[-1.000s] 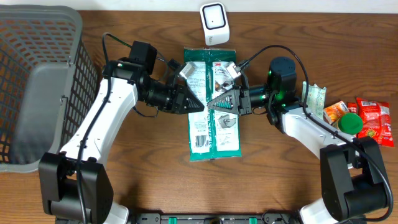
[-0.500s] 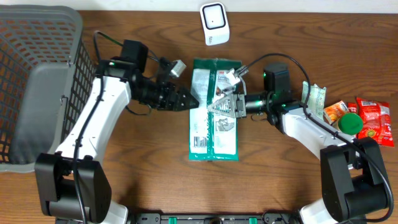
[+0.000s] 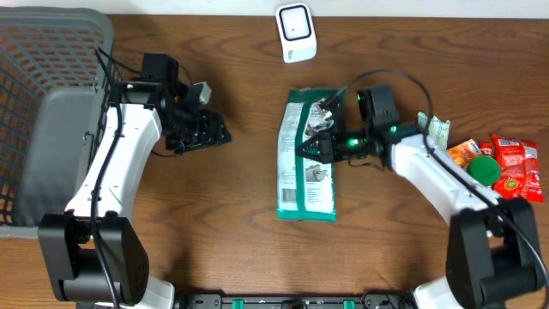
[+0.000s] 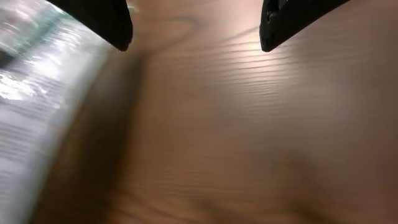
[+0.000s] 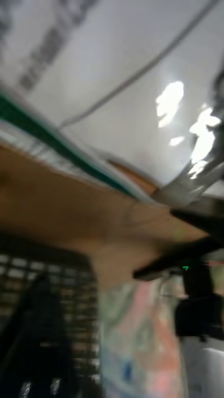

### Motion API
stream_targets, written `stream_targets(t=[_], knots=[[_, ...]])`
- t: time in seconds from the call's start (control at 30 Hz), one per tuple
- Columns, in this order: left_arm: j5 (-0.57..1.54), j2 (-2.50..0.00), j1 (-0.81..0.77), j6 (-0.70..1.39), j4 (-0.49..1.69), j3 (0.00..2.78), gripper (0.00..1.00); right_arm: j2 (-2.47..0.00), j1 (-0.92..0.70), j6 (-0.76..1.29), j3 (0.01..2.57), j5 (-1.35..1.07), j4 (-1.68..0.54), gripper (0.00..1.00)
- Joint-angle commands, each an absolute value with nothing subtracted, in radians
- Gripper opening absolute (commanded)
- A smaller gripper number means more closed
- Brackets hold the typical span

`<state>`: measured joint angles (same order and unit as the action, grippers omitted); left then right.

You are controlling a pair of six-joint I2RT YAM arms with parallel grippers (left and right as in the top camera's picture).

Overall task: Scan the item barcode
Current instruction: 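Release the left gripper and hold the 3M pack with the right, then raise the green 3M pack to the white scanner with the right gripper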

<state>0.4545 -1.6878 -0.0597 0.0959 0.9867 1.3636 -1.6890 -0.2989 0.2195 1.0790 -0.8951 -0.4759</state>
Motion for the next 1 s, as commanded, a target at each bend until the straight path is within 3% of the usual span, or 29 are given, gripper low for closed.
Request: stream_targets(t=[0.0, 0.17, 0.3, 0.53, 0.57, 0.67, 0.97], knots=[[0.203, -1.685, -0.057, 0.245, 0.989, 1.362, 0.66, -1.605, -0.348, 0.028, 1.255, -0.592, -0.693, 0.01], [0.123, -1.679, -0.057, 0.274, 0.964, 1.370, 0.66, -1.602, -0.422, -0.025, 1.533, -0.211, -1.086, 0.01], [-0.071, -1.648, -0.057, 0.344, 0.951, 1.390, 0.66, -1.602, -0.466, -0.025, 1.747, -0.055, -1.239, 0.01], [-0.196, -1.610, -0.057, 0.391, 0.917, 1.390, 0.67, -1.607, -0.552, -0.137, 1.951, 0.076, -1.275, 0.01], [-0.196, -1.611, -0.057, 0.391, 0.917, 1.390, 0.75, -1.614, -0.558, -0.137, 1.968, 0.101, -1.275, 0.01], [-0.196, -1.611, -0.057, 0.391, 0.918, 1.390, 0.80, -1.650, -0.565, -0.137, 2.061, 0.153, -1.295, 0.01], [-0.196, -1.611, -0.057, 0.391, 0.918, 1.390, 0.82, -1.876, -0.562, -0.280, 2.489, 0.206, -1.434, 0.01]])
